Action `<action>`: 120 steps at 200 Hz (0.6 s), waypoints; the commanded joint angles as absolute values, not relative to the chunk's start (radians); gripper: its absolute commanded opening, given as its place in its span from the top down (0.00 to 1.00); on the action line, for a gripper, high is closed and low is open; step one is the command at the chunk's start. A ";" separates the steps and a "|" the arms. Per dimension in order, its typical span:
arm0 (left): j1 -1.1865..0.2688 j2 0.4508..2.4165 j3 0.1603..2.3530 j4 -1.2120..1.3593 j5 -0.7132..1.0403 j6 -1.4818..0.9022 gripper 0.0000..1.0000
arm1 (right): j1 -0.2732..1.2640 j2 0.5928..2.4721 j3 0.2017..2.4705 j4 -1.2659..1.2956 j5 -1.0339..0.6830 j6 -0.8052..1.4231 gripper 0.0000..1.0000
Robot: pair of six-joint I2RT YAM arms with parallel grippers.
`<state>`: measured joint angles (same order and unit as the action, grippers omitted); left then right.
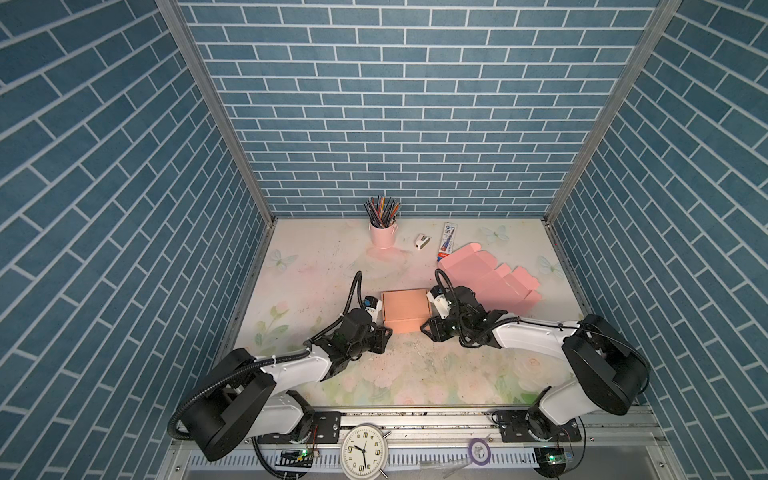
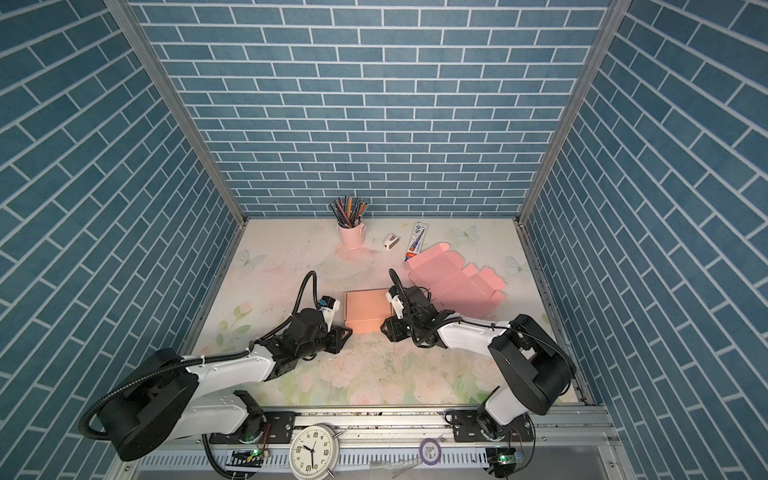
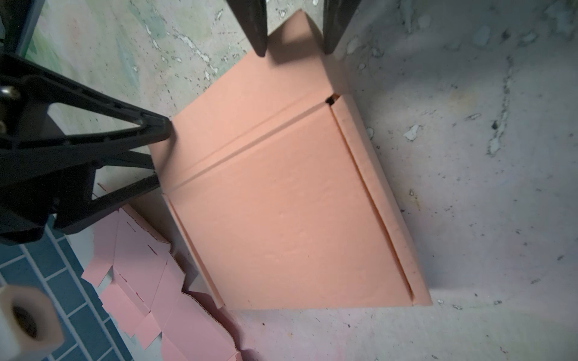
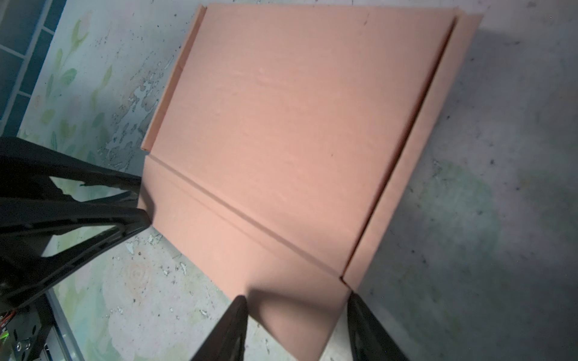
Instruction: Fold the paper box
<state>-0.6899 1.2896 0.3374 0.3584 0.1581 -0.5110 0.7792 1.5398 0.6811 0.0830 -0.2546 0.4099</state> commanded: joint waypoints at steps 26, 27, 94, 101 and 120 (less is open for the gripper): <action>-0.670 1.328 0.347 0.414 0.159 -0.488 0.69 | 0.773 1.568 0.713 0.093 -0.253 0.376 0.48; -0.668 1.328 0.347 0.415 0.159 -0.488 0.69 | 0.772 1.568 0.713 0.093 -0.253 0.376 0.48; -0.658 1.368 0.361 0.433 0.171 -0.480 0.70 | 0.754 1.572 0.704 0.098 -0.260 0.366 0.49; -0.657 1.365 0.362 0.431 0.170 -0.480 0.70 | 0.750 1.570 0.705 0.096 -0.259 0.364 0.48; -0.652 1.361 0.360 0.428 0.168 -0.479 0.70 | 0.746 1.558 0.707 0.079 -0.257 0.358 0.47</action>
